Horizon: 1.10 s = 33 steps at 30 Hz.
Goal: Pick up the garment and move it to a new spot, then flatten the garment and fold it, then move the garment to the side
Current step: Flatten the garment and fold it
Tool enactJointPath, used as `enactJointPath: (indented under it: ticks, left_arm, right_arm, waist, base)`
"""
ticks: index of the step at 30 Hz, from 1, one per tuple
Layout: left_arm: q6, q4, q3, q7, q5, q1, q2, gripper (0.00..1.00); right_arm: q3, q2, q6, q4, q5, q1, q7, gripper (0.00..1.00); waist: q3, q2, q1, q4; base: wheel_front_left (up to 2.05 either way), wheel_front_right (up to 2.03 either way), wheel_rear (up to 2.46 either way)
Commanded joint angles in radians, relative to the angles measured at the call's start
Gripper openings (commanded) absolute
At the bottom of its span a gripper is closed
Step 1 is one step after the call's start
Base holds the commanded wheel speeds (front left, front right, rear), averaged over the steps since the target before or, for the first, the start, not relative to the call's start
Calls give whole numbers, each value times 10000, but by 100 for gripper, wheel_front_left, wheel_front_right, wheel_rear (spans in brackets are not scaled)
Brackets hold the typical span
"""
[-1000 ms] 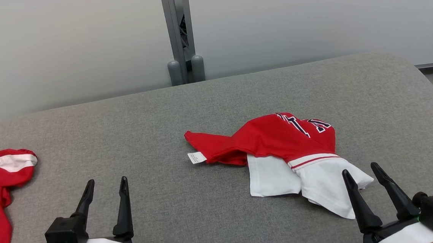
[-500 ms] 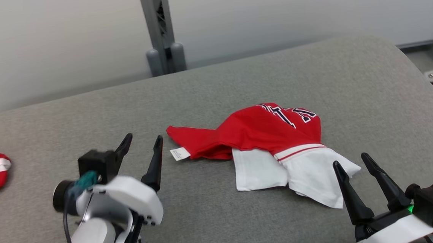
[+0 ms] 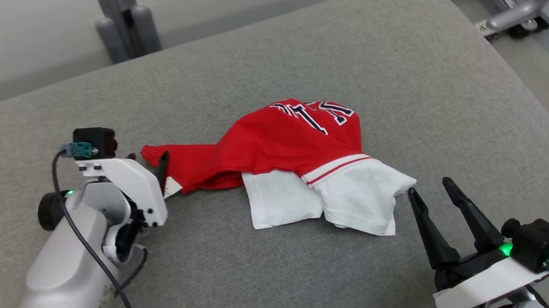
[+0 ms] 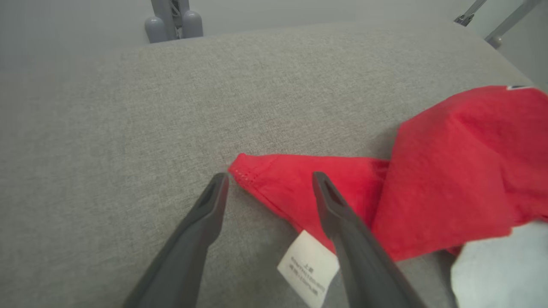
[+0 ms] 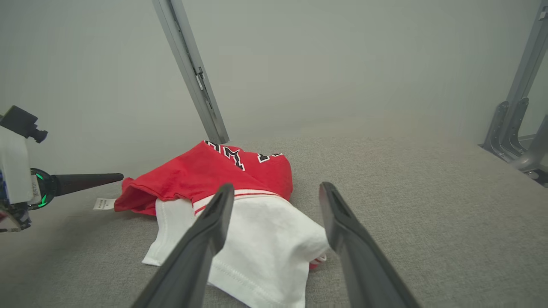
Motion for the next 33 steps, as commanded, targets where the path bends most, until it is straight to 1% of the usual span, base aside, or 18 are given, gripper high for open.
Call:
enactJointPath:
  ticks: [1, 5, 6, 7, 8, 14, 19, 24, 27, 33]
  left_arm:
    - [-104, 435, 92, -28, -80, -322, 34, 100]
    - [-373, 1596, 241, -66, -313, -810, -64, 100]
    - [-450, 1797, 250, -116, -324, -907, -87, 91]
    - [-575, 1959, 277, -185, -373, -997, -114, 35]
    - [-677, 2121, 303, -220, -435, -1062, -159, 0]
    - [-894, 2496, 288, -1140, -329, -1248, -316, 0]
    - [-934, 2114, 310, -1969, -271, -757, -288, 0]
    - [-762, 1211, 178, -2351, -200, -47, -289, 0]
    - [-598, 633, 116, -2387, -185, 394, -280, 0]
    - [-299, -361, -34, -2224, -206, 1061, -301, 0]
  right_arm:
    - [46, -19, 1, 121, 72, -151, -133, 100]
    - [98, -88, 1, 321, 191, -346, -317, 100]
    - [102, -105, 1, 369, 211, -385, -324, 100]
    - [83, -113, 1, 405, 226, -397, -367, 100]
    - [47, -109, 1, 422, 250, -385, -398, 100]
    - [-176, -155, 1, 568, 261, -324, -473, 100]
    - [-385, -339, 1, 591, 219, -45, -281, 100]
    - [-511, -559, 1, 654, 419, 439, 168, 100]
    - [-320, -590, 1, 825, 608, 592, 458, 100]
    - [43, -593, 1, 1952, 1080, 140, 565, 100]
  waist:
    - [403, 0, 0, -379]
    - [631, 0, 0, -526]
    - [659, 0, 0, -538]
    - [679, 0, 0, -542]
    - [698, 0, 0, -535]
    - [693, 0, 0, -302]
    - [589, 0, 0, 13]
    - [562, 0, 0, 444]
    - [548, 0, 0, 655]
    - [473, 0, 0, 1033]
  base:
    - [0, 0, 0]
    - [0, 0, 0]
    - [0, 0, 0]
    - [0, 0, 0]
    - [0, 0, 0]
    - [0, 0, 0]
    - [0, 0, 0]
    - [0, 0, 0]
    - [0, 0, 0]
    - [0, 0, 0]
